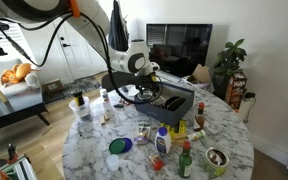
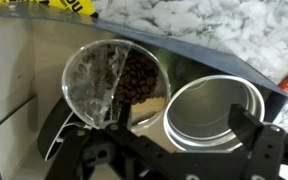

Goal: Remove both the metallic and clear cup from the shoe box at the same time and put them on the table, pick up the clear cup and put it in the metallic cup

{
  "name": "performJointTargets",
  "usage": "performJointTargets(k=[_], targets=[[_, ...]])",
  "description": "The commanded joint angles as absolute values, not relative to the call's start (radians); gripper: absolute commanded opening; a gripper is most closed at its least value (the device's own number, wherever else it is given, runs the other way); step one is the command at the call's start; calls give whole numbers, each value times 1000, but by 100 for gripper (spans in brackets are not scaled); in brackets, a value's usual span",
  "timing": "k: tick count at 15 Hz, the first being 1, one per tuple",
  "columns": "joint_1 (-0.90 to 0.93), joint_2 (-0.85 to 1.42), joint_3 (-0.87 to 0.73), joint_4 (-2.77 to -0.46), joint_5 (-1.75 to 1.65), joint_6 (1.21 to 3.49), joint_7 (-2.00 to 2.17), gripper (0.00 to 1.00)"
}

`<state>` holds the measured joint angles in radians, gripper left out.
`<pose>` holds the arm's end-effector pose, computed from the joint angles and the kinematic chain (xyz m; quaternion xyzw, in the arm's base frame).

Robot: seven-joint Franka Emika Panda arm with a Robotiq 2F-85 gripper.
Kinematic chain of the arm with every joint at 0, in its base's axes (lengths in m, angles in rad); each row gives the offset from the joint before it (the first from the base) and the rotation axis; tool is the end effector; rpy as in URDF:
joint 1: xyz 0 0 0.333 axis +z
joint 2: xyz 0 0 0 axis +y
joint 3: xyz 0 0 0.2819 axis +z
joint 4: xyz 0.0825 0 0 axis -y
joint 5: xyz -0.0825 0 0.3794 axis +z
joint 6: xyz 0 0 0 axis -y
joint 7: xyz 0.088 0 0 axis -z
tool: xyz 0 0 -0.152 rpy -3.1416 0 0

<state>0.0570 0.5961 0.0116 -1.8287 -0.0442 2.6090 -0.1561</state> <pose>0.6508 0.0445 0.1548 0.9874 0.1281 0.0915 0.0138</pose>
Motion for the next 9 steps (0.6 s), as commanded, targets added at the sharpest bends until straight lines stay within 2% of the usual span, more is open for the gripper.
performJointTargets(k=[1,3,5,6,9], targets=[[26,640,41,-1796,-24,2620,-147,95],[21,654,46,-1785,-17,2618,-145,85],[14,667,53,-1777,-8,2617,-148,61],[17,672,49,-1773,-10,2616,-142,59],[14,687,49,-1761,-9,2612,-139,35]])
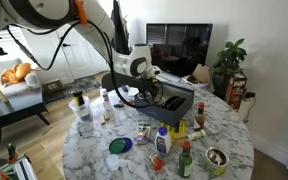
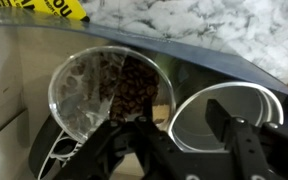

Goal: Remove both the metallic and clear cup from the shoe box at the same time and put them on the table, pick up the clear cup and put it in the metallic cup

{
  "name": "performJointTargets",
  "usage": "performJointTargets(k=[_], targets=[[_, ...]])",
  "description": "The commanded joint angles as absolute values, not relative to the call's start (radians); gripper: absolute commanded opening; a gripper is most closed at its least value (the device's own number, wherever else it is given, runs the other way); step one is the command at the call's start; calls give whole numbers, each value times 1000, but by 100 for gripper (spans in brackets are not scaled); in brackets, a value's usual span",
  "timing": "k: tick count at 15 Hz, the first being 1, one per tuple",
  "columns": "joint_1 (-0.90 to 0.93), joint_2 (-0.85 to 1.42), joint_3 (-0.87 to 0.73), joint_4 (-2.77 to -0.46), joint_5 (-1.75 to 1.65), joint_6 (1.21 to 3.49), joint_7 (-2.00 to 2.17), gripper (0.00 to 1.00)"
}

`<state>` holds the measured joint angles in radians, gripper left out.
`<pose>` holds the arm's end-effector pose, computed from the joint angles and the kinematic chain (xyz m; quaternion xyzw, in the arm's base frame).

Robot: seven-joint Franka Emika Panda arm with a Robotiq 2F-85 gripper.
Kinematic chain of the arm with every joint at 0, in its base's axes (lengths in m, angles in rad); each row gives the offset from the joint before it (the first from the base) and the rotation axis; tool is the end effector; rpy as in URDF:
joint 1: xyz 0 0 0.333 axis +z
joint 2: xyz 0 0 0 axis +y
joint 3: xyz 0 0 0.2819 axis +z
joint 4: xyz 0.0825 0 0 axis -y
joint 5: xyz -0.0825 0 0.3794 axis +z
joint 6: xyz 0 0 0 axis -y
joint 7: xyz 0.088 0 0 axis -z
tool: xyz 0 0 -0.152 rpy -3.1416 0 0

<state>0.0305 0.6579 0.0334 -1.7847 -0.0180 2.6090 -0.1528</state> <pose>0.6556 0.0414 0.1332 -0.9903 -0.1108 -0.0834 0.0010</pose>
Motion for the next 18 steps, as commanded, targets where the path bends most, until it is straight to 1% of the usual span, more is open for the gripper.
performJointTargets(k=[1,4,5,11,18], targets=[[16,691,45,-1757,-12,2609,-133,28],[15,693,39,-1753,-12,2596,-117,4],[15,688,35,-1756,-15,2595,-112,1],[7,635,28,-1781,-20,2594,-107,2],[12,472,27,-1862,-34,2582,-120,2]])
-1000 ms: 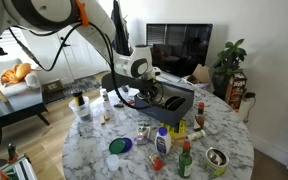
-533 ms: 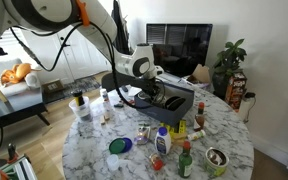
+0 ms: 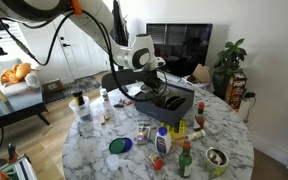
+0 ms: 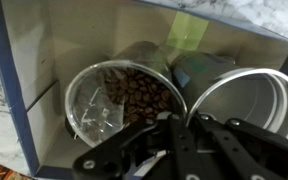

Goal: Remove both the metallic and clear cup from the shoe box at the same time and put them on the table, pick up the clear cup and put it in the metallic cup

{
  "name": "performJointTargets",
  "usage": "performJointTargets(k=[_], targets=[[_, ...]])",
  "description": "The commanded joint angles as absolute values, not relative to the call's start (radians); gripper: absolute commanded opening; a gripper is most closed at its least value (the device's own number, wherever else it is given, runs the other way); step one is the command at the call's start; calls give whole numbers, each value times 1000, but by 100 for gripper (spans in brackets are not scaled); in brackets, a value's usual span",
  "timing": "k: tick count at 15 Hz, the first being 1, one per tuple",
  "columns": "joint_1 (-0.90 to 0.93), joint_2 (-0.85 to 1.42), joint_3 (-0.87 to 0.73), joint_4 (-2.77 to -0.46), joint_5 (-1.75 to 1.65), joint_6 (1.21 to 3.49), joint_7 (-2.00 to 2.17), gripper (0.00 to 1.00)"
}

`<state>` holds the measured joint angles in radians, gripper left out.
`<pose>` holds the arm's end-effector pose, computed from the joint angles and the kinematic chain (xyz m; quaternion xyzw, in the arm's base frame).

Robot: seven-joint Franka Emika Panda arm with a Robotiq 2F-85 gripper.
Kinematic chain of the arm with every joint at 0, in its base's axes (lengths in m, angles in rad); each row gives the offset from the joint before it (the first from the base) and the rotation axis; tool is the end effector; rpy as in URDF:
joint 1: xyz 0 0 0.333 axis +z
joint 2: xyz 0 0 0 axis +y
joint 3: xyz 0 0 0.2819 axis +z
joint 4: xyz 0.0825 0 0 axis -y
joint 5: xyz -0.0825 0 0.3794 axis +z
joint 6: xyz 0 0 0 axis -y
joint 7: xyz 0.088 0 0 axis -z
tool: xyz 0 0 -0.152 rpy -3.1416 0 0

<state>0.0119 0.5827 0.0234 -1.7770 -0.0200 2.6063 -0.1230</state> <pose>0.6720 0.0230 0.1861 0.9889 0.0836 0.1230 0.0054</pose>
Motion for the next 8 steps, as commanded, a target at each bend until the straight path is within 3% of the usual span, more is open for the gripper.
performJointTargets(k=[1,8], targets=[[12,443,32,-1875,-31,2576,-123,2],[-5,265,118,-2019,44,2507,-245,2]])
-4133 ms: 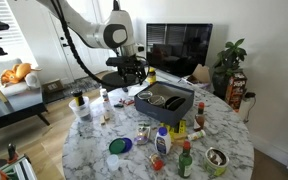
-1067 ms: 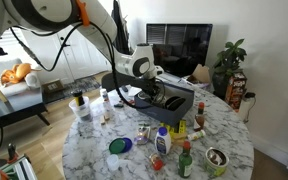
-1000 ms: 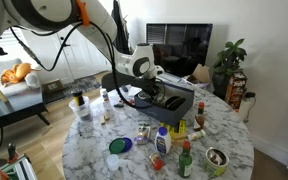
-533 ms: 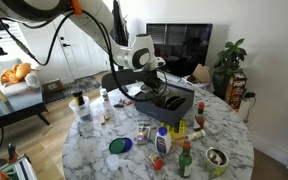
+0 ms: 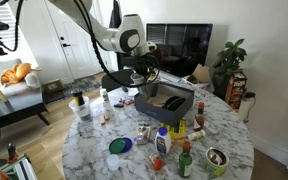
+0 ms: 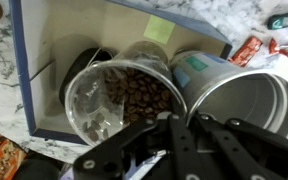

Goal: Remove both the metallic and clear cup from the shoe box at the same time and put them on the table, pick up the clear cup and put it in the metallic cup

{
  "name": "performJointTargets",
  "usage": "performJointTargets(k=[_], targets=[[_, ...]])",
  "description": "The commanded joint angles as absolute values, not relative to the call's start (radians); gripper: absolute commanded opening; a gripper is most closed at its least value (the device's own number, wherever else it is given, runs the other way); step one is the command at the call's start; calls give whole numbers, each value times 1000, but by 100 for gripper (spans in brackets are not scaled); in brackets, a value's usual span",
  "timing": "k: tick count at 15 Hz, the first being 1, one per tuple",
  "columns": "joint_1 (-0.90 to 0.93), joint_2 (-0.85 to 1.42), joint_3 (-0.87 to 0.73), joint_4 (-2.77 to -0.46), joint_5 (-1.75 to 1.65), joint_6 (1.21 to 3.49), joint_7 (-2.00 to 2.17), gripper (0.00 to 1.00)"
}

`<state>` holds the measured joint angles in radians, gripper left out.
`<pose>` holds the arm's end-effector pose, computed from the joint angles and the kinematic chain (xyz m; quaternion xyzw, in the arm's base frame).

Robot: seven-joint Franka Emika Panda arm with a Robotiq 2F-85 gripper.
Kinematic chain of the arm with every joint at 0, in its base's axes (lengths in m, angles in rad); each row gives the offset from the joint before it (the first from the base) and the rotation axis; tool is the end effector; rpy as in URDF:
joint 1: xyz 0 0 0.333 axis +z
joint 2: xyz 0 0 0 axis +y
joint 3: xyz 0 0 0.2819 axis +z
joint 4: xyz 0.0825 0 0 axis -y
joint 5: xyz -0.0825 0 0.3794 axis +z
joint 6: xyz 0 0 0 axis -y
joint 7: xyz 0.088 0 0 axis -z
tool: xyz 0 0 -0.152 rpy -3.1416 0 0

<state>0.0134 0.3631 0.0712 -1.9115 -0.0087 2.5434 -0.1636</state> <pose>0.6430 0.0532 0.2620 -0.9833 -0.1219 -0.1347 0.0040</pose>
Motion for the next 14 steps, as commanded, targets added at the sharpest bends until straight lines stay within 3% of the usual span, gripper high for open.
performJointTargets(k=[1,8,14], targets=[[-7,247,133,-2039,66,2485,-277,2],[13,210,145,-2137,129,2386,-324,2],[41,317,110,-2169,33,2492,-222,2]])
